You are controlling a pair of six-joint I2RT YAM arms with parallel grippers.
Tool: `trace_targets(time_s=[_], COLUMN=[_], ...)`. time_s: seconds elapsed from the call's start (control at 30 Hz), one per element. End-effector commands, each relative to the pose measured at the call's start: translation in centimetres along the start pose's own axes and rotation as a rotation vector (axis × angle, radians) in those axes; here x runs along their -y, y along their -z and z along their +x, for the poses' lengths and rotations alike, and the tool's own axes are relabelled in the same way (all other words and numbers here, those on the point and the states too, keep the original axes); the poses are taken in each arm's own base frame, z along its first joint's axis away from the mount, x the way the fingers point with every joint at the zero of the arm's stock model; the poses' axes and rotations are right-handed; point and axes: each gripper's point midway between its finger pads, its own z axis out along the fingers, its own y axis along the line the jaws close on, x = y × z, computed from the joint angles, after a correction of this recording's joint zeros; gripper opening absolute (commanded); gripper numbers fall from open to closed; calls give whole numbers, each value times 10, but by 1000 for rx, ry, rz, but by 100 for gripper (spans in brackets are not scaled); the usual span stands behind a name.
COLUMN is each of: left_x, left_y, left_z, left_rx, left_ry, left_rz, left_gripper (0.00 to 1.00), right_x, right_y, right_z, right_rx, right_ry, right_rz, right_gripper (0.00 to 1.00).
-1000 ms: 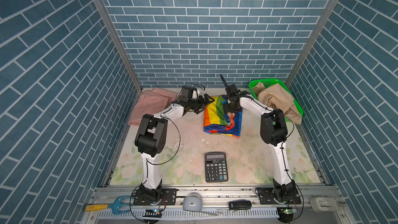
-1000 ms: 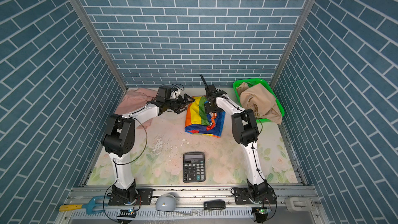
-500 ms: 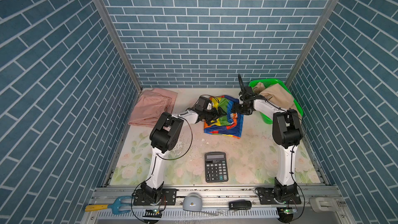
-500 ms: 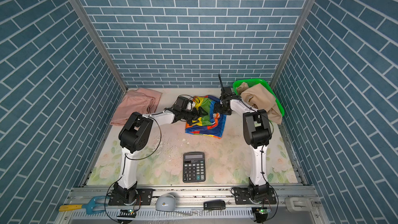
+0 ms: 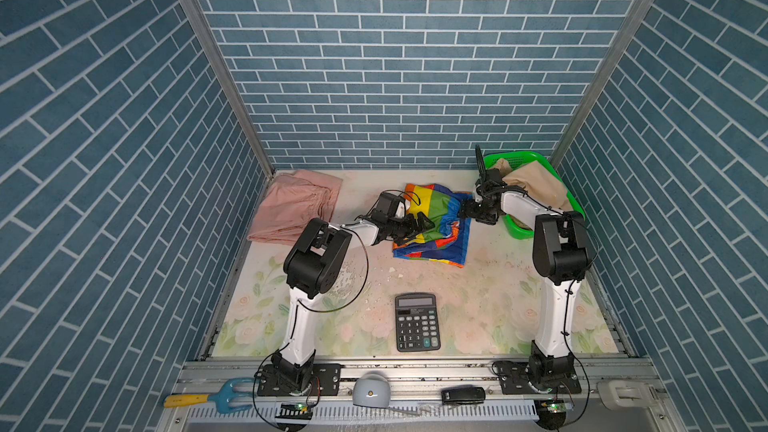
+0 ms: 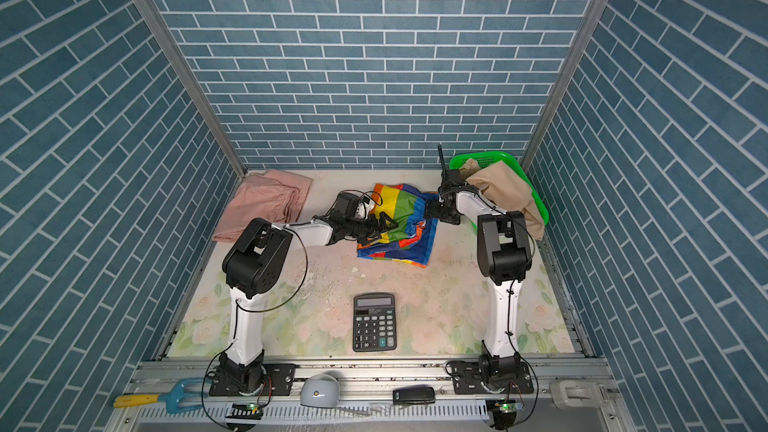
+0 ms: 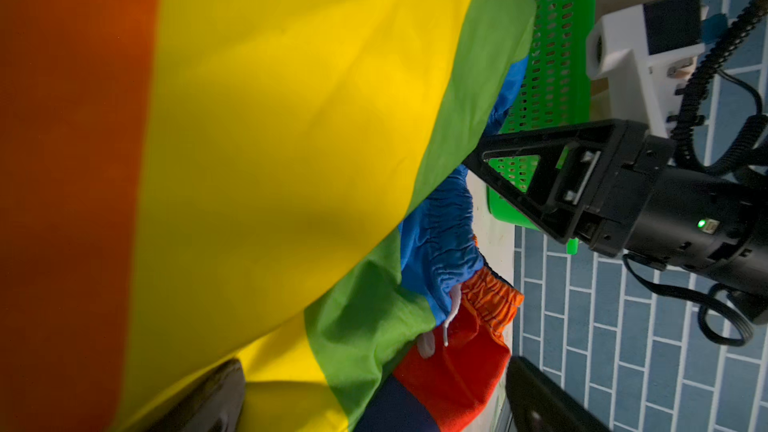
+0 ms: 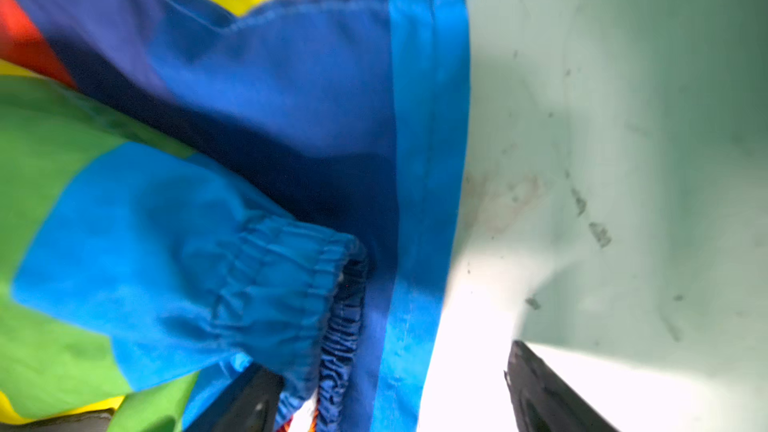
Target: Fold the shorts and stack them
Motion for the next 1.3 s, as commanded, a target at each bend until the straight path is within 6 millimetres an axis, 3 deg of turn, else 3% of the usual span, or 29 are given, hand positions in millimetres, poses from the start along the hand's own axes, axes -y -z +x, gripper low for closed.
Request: trace_targets(time_s=[0.0,0.2,0.3,0.4,0.53,0.67,0.97,1.13,1.27], left_x=[-1,41,40,26,13,-3,-43,-36,-7], left_y=[10,32,39,38,31,25,16,21,52], left_z=[6,-13,-24,-32,-34,-27,-6,-14,-38], left_rx=[-52,-8,24,38,44,23,-16,-21,20], left_ry=[-13,-84,-57,-5,27,46,75,28,-143], left_rz=[-65,-15,-17,-49,-75,-100,-168,-175,-245], left_gripper=[100,100,100,100,100,100,100,100,100], right_x=[-10,-55,-78,-89,-76,-47,-15,-13,-22], right_y=[39,70,69,54,35,28,17,10,27], right_z=[-20,-4,18,39,60,75,125,139,124], right_rx=[84,124,109,67,12,-17,-89,-125,-74], right_ry=[46,55,105,143,143,138,108,96,106], right_rz=[-12,-143,-132,-97,-16,96,120,103,75], right_gripper=[90,93,94,94,94,94,94,94,97])
